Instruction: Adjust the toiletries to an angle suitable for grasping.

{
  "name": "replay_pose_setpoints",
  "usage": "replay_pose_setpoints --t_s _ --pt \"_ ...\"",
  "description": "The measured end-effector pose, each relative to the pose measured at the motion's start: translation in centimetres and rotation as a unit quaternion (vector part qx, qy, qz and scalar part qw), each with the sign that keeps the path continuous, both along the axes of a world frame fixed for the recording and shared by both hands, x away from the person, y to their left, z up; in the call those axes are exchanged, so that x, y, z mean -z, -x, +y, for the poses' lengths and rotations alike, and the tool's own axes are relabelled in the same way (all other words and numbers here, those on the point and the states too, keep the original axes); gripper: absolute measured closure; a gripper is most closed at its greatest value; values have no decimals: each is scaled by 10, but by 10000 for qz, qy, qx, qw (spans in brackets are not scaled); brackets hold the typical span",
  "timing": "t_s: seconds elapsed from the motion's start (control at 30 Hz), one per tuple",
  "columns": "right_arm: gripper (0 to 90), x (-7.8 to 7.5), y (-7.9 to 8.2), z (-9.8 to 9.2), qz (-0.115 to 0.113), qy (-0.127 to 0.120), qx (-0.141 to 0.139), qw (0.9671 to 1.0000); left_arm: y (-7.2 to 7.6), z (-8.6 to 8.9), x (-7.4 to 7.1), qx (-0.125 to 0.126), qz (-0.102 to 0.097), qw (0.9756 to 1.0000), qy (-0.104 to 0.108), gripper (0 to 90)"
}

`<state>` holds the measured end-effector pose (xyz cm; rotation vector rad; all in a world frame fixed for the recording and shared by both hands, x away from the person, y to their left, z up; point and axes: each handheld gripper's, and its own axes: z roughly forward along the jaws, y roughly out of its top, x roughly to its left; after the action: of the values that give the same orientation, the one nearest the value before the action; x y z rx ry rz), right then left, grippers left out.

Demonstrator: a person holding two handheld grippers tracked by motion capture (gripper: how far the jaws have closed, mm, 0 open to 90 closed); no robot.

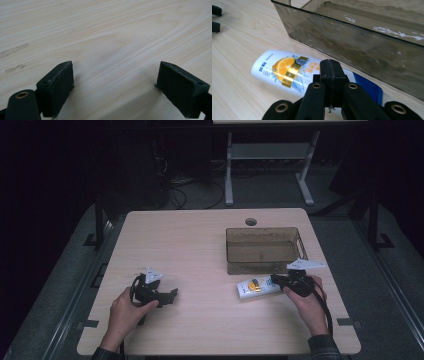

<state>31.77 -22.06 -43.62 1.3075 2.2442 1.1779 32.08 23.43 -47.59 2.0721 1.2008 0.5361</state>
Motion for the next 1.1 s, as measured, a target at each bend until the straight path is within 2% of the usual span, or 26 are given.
replay_pose_setpoints --t_s 0.33,0.37,0.7,1.1 --pt "900 6 -15 15 79 -30 -78 9999 0 0 0 5 -3 10000 5 128" --pt "900 8 -18 19 138 -21 -71 9999 0 0 0 7 -4 10000 2 128" --pt "900 16 -31 36 218 79 -193 9995 0 0 0 17 -2 10000 6 129" --pt "900 19 -33 41 295 154 -228 9992 0 0 0 21 -2 10000 10 129"
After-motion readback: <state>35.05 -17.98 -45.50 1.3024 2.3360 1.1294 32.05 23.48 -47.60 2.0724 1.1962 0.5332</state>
